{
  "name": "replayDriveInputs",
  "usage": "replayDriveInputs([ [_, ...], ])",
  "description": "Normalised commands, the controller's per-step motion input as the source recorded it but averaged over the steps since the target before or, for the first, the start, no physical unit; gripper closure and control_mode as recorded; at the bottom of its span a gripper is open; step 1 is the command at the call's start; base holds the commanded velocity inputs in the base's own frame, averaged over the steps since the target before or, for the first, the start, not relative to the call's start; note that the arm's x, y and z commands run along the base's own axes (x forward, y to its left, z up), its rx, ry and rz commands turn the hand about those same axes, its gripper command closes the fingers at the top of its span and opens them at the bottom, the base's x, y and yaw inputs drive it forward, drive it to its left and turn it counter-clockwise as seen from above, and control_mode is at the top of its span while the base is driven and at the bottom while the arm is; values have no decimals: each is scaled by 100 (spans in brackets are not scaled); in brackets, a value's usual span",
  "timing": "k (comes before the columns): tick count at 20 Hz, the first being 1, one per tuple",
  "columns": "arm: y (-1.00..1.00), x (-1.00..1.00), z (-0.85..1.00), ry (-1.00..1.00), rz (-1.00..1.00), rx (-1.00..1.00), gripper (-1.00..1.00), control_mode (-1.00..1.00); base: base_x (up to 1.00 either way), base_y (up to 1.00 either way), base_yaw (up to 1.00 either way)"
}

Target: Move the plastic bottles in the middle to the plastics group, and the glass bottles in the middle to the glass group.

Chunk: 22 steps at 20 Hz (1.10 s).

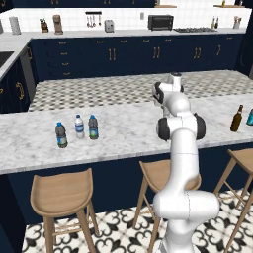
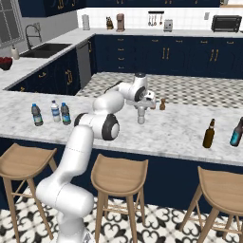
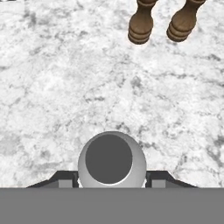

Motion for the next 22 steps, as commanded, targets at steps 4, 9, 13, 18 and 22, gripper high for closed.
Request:
replayDriveInputs([
  [4,7,-77,0,-3,0,0,100,-100,0,0,0],
  [9,41,-100,6,-3,4,-2,100,-100,0,0,0],
  [13,74,-73,38,-3,12,-6,100,-100,0,0,0],
  [18,98,-56,13,-2,24,-5,100,-100,0,0,0],
  [22,100,-28,8,-6,31,-4,100,-100,0,0,0],
])
